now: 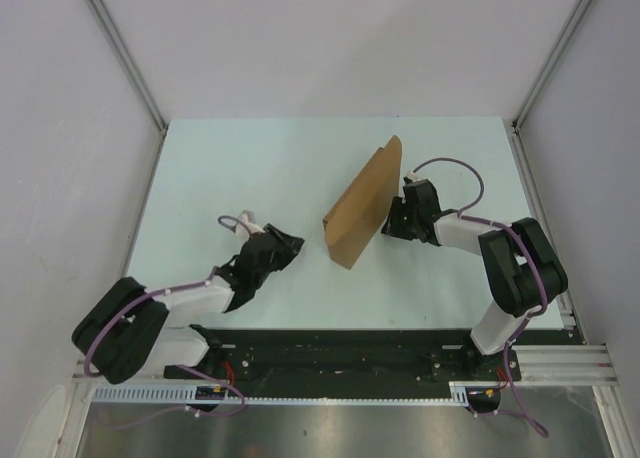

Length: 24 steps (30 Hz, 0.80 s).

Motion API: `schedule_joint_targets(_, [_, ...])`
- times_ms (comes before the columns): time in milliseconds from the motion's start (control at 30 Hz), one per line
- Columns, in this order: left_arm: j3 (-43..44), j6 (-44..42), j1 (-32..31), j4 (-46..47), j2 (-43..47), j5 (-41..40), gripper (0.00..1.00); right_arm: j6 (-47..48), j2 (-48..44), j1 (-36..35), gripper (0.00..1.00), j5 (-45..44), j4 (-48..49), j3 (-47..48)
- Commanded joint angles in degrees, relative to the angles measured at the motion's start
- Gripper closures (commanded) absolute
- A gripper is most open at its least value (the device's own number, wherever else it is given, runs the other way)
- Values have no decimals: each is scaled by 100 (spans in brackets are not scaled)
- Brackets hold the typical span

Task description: Fold the paper box

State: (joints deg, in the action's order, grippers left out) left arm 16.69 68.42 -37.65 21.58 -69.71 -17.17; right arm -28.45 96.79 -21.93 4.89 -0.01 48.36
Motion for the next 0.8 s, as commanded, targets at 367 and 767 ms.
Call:
schedule_joint_targets(367, [2303,-962,390,865,-2213,415,54,-47,-319,163,64,-84,-508,-116])
schedule_joint_targets(767, [2593,-1172,766,674,-2424,855,52,-477,-1487,242,57,-654,-912,-116])
